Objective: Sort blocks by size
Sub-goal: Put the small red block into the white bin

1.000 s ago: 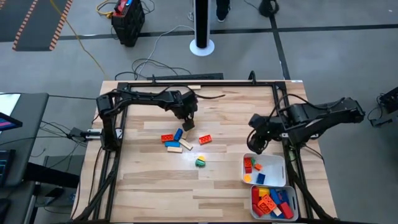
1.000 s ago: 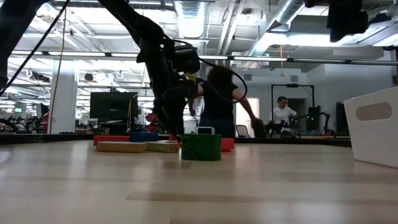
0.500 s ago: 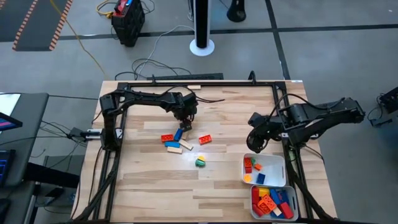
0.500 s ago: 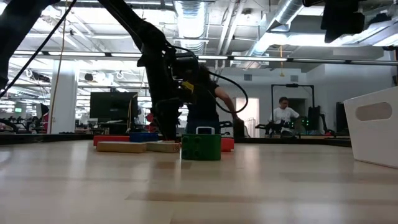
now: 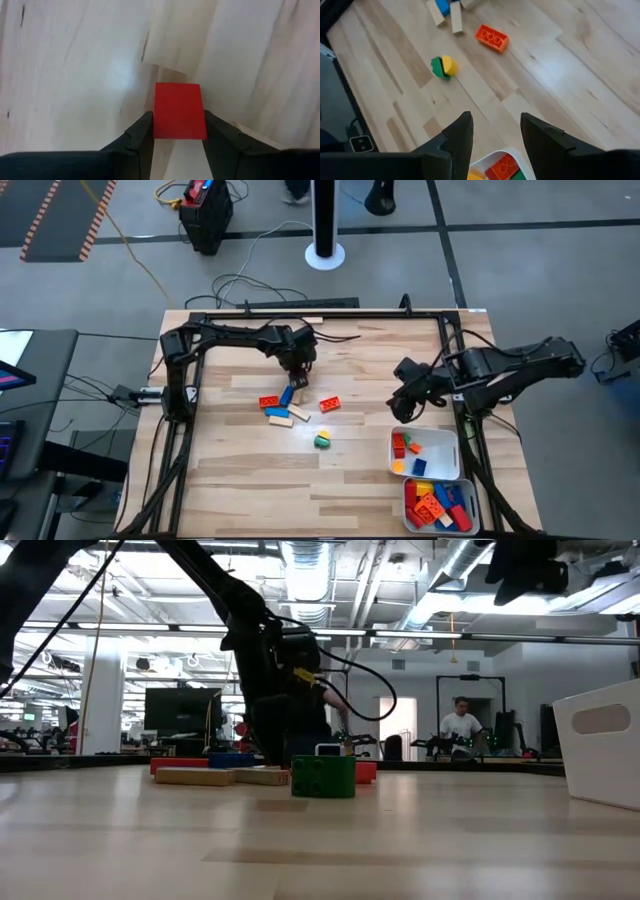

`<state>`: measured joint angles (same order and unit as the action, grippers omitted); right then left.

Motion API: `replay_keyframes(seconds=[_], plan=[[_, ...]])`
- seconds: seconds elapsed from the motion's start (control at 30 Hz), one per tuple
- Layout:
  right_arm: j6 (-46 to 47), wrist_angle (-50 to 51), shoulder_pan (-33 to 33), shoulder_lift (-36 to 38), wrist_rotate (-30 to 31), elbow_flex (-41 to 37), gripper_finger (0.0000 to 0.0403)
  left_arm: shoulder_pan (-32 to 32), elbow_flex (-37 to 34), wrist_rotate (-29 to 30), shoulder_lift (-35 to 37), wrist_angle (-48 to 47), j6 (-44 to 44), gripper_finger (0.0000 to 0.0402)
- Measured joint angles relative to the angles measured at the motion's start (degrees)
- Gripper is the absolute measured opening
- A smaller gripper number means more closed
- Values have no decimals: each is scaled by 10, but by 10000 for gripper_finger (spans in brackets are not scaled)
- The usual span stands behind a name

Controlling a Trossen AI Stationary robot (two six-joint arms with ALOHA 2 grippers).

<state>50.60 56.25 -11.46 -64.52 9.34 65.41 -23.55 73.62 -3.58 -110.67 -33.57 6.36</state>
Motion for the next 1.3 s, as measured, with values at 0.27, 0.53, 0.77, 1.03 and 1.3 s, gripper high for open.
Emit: replay_keyframes(seconds=[0.27,0.53,0.77,1.03,1.3], plan=[[-51,-38,-5,-45,1,0,191,-5,7,-124,35,18,27,130],[-283,-174,-13,-111,64,0,192,-2,50,-346,39,72,-50,130],[-393,-248,27,-105,64,0,218,8,63,-546,39,204,-193,130],[-521,-251,52,-86,63,26,268,49,63,-575,39,378,-322,130],[-574,-241,40,-85,64,54,270,52,62,-578,39,463,-390,130]])
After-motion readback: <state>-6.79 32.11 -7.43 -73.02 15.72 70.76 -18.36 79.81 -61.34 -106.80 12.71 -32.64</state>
